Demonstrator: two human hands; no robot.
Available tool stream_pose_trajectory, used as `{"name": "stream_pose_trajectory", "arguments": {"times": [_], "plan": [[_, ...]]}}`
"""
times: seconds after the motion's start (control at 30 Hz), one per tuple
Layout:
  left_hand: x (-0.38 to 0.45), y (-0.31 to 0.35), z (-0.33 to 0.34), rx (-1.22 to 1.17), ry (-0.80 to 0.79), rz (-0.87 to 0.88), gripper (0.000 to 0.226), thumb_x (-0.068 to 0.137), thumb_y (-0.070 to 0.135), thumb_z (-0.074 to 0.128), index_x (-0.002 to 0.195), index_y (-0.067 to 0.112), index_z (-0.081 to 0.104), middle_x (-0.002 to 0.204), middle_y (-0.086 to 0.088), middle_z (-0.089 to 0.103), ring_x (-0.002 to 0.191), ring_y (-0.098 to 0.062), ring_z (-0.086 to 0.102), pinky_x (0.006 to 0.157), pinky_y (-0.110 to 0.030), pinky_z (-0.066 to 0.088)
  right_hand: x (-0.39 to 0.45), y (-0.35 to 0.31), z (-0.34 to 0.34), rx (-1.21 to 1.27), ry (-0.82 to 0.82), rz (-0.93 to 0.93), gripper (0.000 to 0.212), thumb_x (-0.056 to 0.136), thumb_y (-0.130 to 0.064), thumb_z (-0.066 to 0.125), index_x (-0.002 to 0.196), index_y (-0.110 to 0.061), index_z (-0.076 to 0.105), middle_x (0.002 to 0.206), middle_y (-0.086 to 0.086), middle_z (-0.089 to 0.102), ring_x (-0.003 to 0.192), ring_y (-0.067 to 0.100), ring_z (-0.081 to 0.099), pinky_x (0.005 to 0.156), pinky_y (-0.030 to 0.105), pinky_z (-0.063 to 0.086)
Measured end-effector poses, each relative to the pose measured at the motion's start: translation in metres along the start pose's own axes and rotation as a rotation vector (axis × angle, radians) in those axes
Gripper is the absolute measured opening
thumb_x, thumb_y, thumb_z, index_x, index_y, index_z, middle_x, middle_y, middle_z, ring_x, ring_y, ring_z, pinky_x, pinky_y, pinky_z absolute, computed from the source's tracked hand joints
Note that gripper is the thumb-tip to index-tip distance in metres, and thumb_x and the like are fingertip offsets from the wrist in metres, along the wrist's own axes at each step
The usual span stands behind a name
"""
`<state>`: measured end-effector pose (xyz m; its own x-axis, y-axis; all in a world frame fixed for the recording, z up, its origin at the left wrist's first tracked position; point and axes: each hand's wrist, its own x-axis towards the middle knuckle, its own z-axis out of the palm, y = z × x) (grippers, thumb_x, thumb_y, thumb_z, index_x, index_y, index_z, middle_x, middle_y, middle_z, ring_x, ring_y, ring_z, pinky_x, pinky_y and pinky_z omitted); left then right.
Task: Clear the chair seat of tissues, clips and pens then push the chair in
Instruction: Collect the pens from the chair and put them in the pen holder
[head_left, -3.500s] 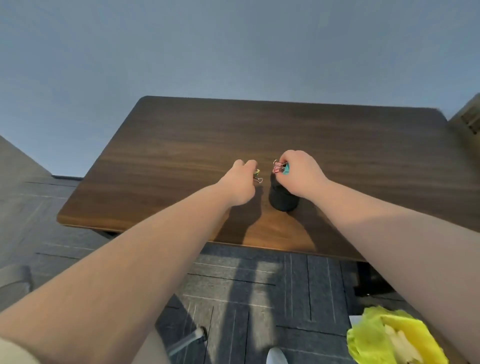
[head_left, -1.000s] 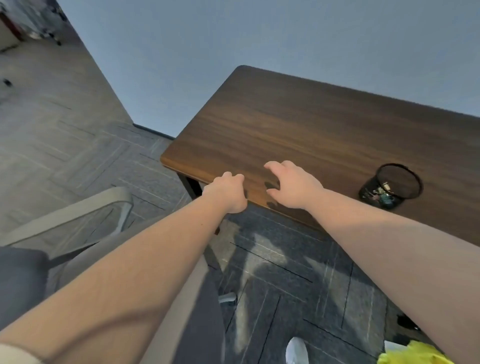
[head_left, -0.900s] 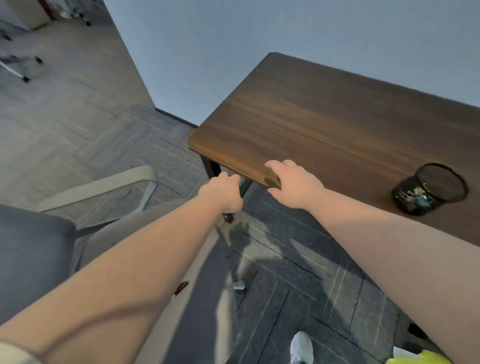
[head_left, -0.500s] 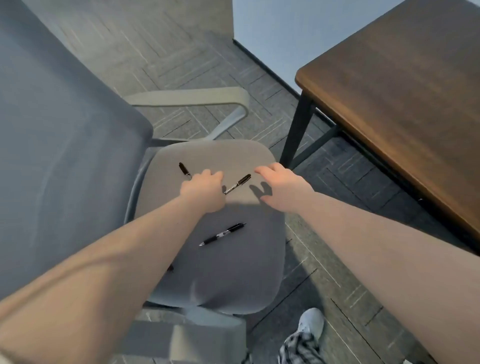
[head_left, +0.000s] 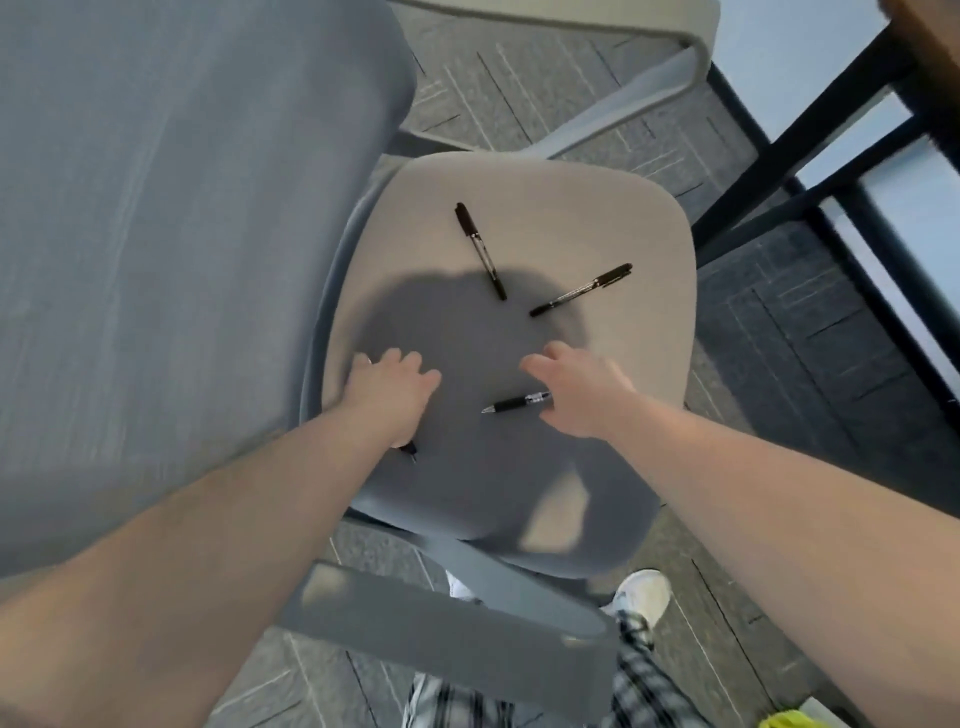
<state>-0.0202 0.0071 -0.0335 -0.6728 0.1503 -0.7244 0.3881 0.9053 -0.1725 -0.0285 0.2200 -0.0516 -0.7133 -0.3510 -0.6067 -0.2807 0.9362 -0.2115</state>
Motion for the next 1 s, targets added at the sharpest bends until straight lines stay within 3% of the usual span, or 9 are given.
{"name": "stream_pose_trajectory", "arguments": {"times": [0.2,0.4,0.5,0.6,0.7,0.8,0.93,1.0], "plan": [[0.014,-0.006,0.024,0.033,0.083,0.046,0.057,0.081,0.006,0.059,0.131,0.020,0.036,0.130,-0.008,0.042,0.124,-0.028,0.041,0.098,-0.047,0.038,0.013,-0.008,0.018,0.009,-0.038,0.059,0.052,0.082,-0.011,0.057,0.130,-0.023,0.043,0.120,0.007,0.048,0.116,0.030,0.049,0.091,0.041,0.039],[0.036,-0.004,0.028,0.048,0.158,0.092,0.039,0.085,0.013,0.057,0.122,0.021,0.049,0.122,-0.005,0.051,0.119,-0.027,0.046,0.095,-0.044,0.038,0.022,-0.006,0.026,-0.051,0.053,0.068,0.033,0.084,-0.007,0.050,0.115,-0.019,0.053,0.113,0.007,0.054,0.111,0.030,0.052,0.078,0.034,0.032],[0.043,0.000,0.022,0.034,0.186,0.096,0.035,0.085,0.014,0.056,0.119,0.019,0.048,0.119,-0.005,0.053,0.114,-0.028,0.050,0.093,-0.041,0.039,0.023,-0.004,0.019,-0.049,0.049,0.031,0.025,0.087,-0.009,0.047,0.110,-0.015,0.055,0.112,0.008,0.054,0.109,0.031,0.051,0.078,0.033,0.036],[0.049,0.002,0.008,-0.019,0.243,0.100,0.033,0.087,0.016,0.054,0.118,0.018,0.046,0.115,-0.007,0.051,0.108,-0.029,0.054,0.091,-0.042,0.040,0.023,0.000,0.006,0.005,0.084,0.010,0.022,0.087,-0.013,0.049,0.109,-0.009,0.052,0.112,0.011,0.053,0.109,0.032,0.050,0.074,0.034,0.040],[0.057,0.001,-0.012,-0.089,0.320,0.120,0.027,0.090,0.018,0.049,0.116,0.014,0.046,0.115,-0.011,0.045,0.102,-0.032,0.054,0.073,-0.039,0.038,0.026,0.009,-0.010,0.034,0.169,0.014,0.023,0.085,-0.012,0.050,0.107,-0.007,0.051,0.111,0.013,0.054,0.108,0.034,0.052,0.073,0.037,0.044],[0.071,-0.001,-0.030,-0.111,0.389,0.106,0.026,0.089,0.012,0.049,0.115,0.011,0.043,0.117,-0.013,0.040,0.097,-0.032,0.050,0.063,-0.038,0.035,0.033,0.022,-0.026,0.075,0.243,0.065,0.023,0.083,-0.010,0.050,0.106,-0.007,0.049,0.111,0.014,0.054,0.103,0.036,0.054,0.067,0.036,0.037],[0.090,-0.002,-0.048,-0.201,0.405,0.068,0.030,0.086,0.000,0.047,0.113,0.008,0.040,0.124,-0.016,0.034,0.100,-0.033,0.044,0.064,-0.040,0.037,0.042,0.035,-0.040,0.074,0.286,0.136,0.014,0.084,-0.007,0.048,0.095,-0.011,0.039,0.104,0.015,0.053,0.098,0.037,0.051,0.067,0.036,0.030],[0.098,-0.001,-0.053,-0.202,0.404,0.072,0.036,0.084,-0.003,0.045,0.118,0.008,0.039,0.134,-0.017,0.030,0.105,-0.035,0.043,0.068,-0.043,0.040,0.045,0.038,-0.041,0.064,0.306,0.165,0.018,0.084,-0.001,0.043,0.090,-0.014,0.031,0.096,0.014,0.049,0.086,0.037,0.046,0.066,0.035,0.026]]}}
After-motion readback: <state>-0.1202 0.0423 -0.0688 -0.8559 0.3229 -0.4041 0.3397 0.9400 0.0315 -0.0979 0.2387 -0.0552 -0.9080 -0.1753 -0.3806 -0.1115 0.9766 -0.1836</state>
